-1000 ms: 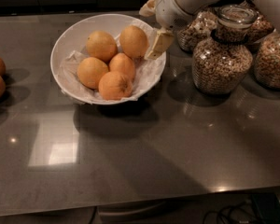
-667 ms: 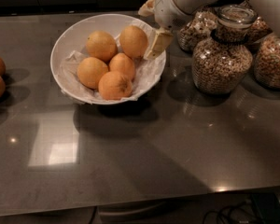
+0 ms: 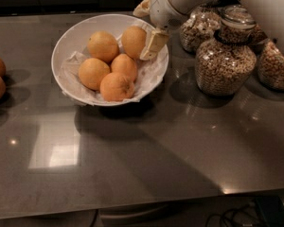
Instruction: Pick orange from white bowl
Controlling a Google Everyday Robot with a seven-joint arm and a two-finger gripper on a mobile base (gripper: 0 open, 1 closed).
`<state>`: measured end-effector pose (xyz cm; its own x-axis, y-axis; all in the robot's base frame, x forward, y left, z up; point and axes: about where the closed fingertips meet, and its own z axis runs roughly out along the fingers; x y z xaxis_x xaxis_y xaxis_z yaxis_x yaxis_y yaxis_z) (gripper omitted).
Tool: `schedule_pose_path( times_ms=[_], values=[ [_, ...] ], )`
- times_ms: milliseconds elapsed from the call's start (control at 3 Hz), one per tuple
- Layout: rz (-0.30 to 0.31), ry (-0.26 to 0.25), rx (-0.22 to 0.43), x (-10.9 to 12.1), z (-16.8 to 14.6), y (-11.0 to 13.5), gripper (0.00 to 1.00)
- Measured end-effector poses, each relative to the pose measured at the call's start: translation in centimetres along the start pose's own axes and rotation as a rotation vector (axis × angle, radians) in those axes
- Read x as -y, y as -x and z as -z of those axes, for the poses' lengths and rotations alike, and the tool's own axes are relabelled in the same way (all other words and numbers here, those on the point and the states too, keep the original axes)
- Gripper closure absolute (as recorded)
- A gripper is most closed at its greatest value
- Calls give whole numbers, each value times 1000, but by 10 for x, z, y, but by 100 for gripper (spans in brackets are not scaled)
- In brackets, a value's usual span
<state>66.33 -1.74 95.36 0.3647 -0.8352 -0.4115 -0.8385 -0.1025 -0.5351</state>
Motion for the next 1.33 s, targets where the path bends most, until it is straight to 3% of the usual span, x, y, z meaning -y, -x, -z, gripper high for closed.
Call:
schedule_pose_path(
  times_ms=[1333],
  values=[
    [15,72,35,-6,-32,-2,26]
  ],
)
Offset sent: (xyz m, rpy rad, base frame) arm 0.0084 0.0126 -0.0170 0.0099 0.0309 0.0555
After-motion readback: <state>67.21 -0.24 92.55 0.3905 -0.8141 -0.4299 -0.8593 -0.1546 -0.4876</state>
